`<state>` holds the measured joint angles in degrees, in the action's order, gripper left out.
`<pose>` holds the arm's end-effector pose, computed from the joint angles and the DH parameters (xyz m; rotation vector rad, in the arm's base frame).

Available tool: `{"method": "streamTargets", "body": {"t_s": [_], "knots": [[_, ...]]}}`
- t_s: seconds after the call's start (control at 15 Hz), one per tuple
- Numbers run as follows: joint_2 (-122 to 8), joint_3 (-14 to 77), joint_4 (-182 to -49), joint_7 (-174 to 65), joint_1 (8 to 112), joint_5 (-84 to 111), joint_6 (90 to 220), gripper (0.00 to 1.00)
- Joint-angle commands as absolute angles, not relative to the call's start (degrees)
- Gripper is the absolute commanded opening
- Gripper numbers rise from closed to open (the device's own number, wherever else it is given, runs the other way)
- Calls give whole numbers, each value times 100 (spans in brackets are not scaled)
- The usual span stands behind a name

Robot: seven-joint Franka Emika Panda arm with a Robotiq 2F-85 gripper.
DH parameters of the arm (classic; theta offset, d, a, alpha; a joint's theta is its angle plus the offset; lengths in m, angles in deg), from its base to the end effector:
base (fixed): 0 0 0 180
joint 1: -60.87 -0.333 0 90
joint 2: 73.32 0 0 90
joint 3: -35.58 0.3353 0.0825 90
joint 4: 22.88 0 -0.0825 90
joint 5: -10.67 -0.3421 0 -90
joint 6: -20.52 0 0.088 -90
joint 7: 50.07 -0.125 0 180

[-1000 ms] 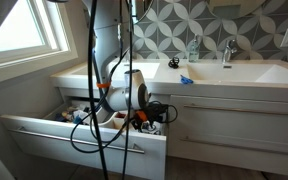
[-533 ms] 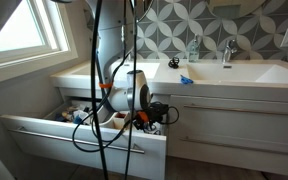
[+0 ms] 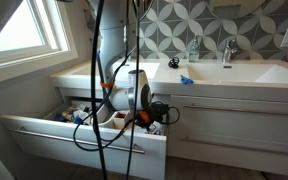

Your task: Pick up the black hair band on the right side of the open drawer and put it in the first white and orange container in the open drawer from the front of the drawer

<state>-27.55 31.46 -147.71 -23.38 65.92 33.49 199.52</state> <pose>0.5317 -0.0540 0.0712 2.8168 1.0749 0.1555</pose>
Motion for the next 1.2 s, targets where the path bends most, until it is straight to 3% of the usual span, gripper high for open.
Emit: {"method": "streamTargets", "body": {"t_s": [0.0,0.67,1.13], "knots": [[-2622,3277,-14595,-2259,6753,3419,19721,1],[-3678,3208,-15237,-2293,6690,3442,19378,1],[-4942,4935,-16574,-936,8011,3169,19314,1]]}}
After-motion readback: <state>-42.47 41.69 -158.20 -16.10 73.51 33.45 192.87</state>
